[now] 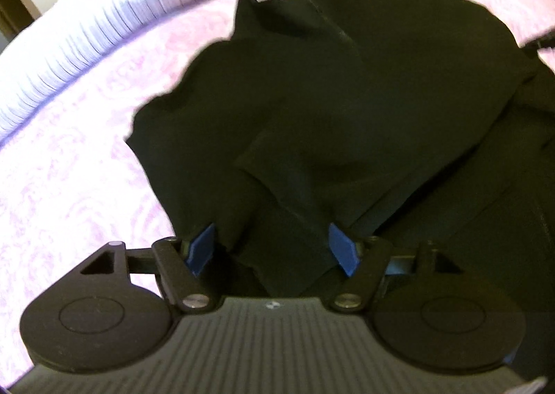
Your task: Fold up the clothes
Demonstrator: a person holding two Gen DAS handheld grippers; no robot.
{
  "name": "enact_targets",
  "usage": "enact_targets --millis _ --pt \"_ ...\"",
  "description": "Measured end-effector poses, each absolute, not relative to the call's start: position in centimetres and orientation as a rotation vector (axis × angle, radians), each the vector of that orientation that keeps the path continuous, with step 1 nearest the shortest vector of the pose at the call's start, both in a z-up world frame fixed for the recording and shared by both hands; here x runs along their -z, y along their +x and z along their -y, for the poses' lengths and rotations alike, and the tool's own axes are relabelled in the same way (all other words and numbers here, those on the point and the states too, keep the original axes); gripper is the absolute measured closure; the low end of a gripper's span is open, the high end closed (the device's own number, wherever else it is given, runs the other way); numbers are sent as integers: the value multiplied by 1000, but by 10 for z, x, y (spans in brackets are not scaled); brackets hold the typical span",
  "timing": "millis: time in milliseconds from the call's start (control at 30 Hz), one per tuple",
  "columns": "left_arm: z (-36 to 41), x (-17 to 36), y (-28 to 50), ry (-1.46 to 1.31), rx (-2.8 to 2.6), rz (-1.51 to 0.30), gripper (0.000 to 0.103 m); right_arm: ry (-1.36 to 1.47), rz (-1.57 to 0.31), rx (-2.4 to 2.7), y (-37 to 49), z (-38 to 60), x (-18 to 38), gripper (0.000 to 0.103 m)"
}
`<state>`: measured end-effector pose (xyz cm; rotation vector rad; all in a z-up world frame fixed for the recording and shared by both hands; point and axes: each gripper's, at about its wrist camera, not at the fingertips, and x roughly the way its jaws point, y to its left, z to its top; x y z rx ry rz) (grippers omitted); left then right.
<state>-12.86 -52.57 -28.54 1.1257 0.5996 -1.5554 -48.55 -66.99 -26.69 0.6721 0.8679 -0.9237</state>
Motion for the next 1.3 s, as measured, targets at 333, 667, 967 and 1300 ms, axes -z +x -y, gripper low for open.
enact_targets --millis 333,667,967,1300 --pt "486 246 -124 1145 1474 -577 35 584 -931 911 -495 619 224 67" --pt "345 221 -171 1238 1494 -525 34 265 -1121 553 -484 505 221 52" --pt "219 216 -217 1420 1759 -372 30 224 -1179 467 -486 429 231 51" --pt "156 259 -231 1622 1968 -80 30 248 -1213 510 -479 367 238 51"
